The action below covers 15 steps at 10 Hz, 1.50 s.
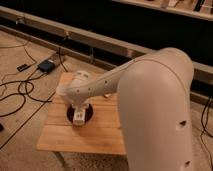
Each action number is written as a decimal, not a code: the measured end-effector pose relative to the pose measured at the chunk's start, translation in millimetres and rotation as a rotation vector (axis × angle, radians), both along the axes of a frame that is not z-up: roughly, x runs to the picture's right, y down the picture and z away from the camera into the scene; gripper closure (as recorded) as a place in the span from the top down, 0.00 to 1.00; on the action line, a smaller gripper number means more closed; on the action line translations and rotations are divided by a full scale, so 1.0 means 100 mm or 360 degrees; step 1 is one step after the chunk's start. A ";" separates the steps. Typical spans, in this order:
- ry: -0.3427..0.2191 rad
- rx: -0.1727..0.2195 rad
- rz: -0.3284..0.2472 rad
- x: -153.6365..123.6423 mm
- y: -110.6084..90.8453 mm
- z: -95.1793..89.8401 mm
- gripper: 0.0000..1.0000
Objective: Place the bottle in the ceramic bowl
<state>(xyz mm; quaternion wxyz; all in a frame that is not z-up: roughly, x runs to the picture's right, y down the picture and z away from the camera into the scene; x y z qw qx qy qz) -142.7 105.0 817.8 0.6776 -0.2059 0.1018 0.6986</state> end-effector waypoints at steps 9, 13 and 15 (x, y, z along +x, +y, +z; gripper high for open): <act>-0.0046 0.0028 -0.0106 0.05 0.15 -0.27 0.00; -0.0075 -0.0099 -0.0171 0.05 0.38 -0.39 0.00; -0.0076 -0.0165 -0.0179 0.04 0.42 -0.41 0.00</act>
